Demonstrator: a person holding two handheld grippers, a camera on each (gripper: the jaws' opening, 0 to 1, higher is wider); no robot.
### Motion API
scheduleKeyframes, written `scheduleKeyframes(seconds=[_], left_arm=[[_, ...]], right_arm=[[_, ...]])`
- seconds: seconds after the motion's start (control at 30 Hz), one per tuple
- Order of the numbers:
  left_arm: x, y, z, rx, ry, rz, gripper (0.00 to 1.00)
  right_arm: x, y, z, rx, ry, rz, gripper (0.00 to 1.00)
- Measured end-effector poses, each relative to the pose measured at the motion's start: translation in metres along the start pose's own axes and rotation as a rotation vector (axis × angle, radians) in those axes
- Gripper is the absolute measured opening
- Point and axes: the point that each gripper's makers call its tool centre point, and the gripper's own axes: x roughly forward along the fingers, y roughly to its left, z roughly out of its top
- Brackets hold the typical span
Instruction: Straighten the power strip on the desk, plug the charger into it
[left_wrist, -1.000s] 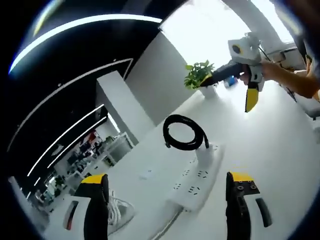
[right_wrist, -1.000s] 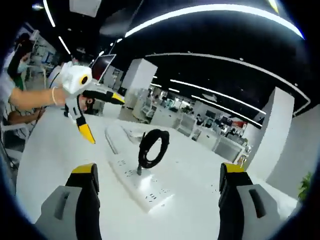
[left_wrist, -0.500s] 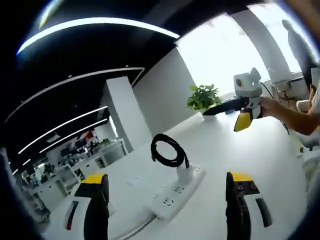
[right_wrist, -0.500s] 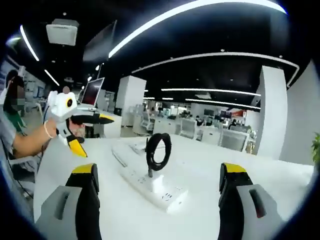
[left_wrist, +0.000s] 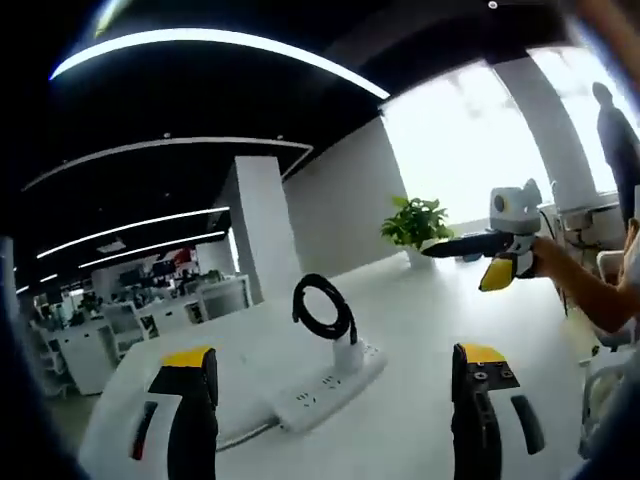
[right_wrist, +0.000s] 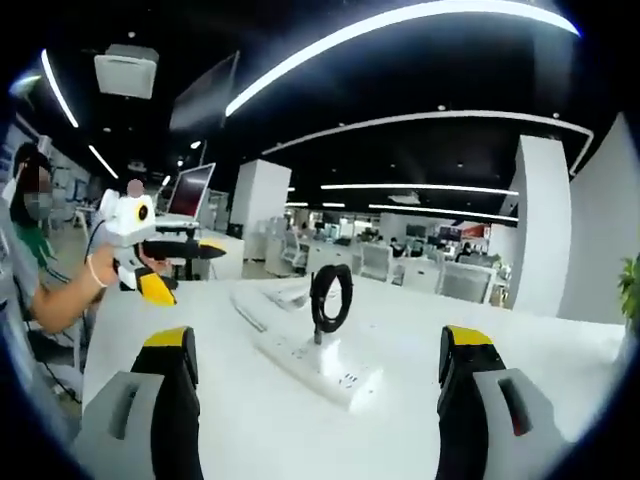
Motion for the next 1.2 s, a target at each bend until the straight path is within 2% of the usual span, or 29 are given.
scheduleKeyframes(seconds=[0.13, 0.23, 0.37, 0.43, 0.57, 0.73, 0.87, 0.97, 1.2], left_arm=[[-0.009, -0.001, -0.006, -0.01, 0.002, 0.018, 0.99], [-0.016, -0.003, -0.004, -0.046, -0.028, 0.027, 0.99], [-0.023, -0.003, -0.006, -0.044, -0.034, 0.057, 0.98], [-0.026, 0.0, -0.01, -0.039, -0.033, 0.088, 0.98], [-0.031, 0.002, -0.02, -0.089, -0.044, 0.113, 0.97], [-0.041, 0.006, -0.037, -0.119, -0.027, 0.159, 0.96], [-0.045, 0.007, -0.048, -0.137, 0.0, 0.164, 0.95], [-0.048, 0.003, -0.054, -0.13, 0.02, 0.159, 0.95], [-0.053, -0.006, -0.058, -0.118, 0.033, 0.144, 0.95]], right_arm=[[-0.009, -0.001, -0.002, 0.007, -0.01, -0.033, 1.0], [-0.014, 0.0, -0.001, 0.022, -0.025, -0.04, 1.0], [-0.022, 0.002, -0.003, 0.025, -0.022, -0.056, 1.0], [-0.026, 0.002, -0.004, 0.023, -0.025, -0.078, 0.99], [-0.032, 0.003, -0.008, 0.035, -0.04, -0.098, 0.99], [-0.04, 0.009, -0.021, 0.068, -0.036, -0.104, 0.99], [-0.049, 0.009, -0.036, 0.074, 0.001, -0.138, 0.99], [-0.054, 0.011, -0.041, 0.093, 0.003, -0.145, 0.99], [-0.062, 0.013, -0.049, 0.104, 0.027, -0.157, 0.98]])
